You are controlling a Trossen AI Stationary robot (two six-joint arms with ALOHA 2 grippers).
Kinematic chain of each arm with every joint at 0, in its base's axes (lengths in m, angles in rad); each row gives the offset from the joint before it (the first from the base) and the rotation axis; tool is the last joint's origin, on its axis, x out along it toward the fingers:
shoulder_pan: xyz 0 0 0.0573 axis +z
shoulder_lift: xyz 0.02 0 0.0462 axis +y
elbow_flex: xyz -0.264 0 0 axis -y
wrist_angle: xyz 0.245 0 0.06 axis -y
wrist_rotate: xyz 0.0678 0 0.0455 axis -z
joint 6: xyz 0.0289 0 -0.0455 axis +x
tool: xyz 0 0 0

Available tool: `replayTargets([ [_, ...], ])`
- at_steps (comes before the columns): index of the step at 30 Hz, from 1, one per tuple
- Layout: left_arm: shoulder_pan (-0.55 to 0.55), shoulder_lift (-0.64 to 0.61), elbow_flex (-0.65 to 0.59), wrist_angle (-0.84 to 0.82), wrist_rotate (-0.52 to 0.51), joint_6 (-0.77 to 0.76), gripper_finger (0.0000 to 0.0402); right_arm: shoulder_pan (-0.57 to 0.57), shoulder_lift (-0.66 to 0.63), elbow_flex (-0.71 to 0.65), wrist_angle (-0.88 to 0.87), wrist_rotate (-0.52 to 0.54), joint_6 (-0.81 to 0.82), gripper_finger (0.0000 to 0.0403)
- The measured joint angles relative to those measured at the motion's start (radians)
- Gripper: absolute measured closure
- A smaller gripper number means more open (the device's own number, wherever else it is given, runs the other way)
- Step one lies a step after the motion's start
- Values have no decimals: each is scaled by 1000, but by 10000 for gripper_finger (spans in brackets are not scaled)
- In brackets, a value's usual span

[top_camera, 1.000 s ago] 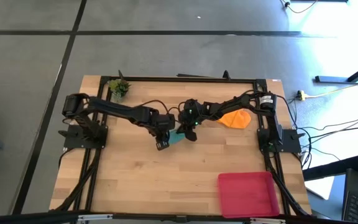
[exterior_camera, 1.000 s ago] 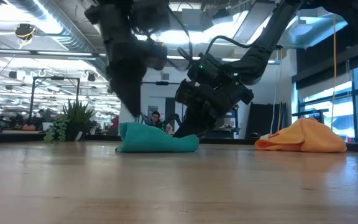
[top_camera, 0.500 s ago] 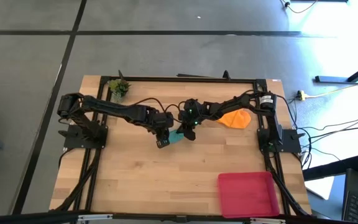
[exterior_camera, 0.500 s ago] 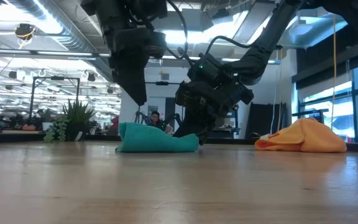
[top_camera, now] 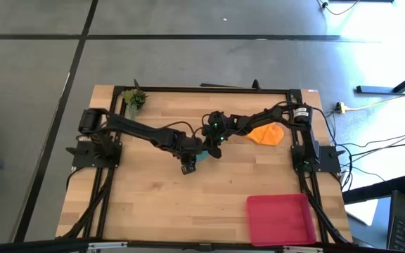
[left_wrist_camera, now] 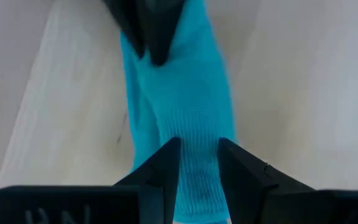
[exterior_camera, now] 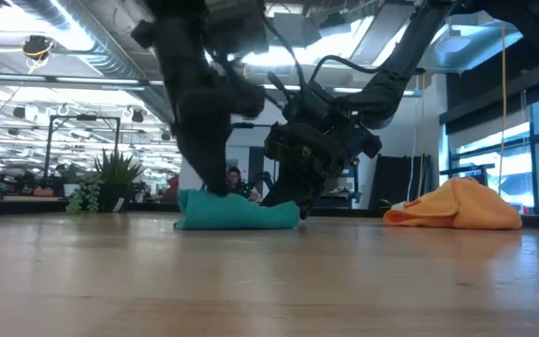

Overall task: Roll microfiber towels into tight, uniform cylinder then place into a basket
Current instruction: Roll the blue microfiber cloth

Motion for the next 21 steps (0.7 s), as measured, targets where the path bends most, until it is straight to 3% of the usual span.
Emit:
replayTargets([
  [21, 9, 101, 4, 2, -7, 7, 304, 1, 0, 0, -9, -10, -27, 362],
])
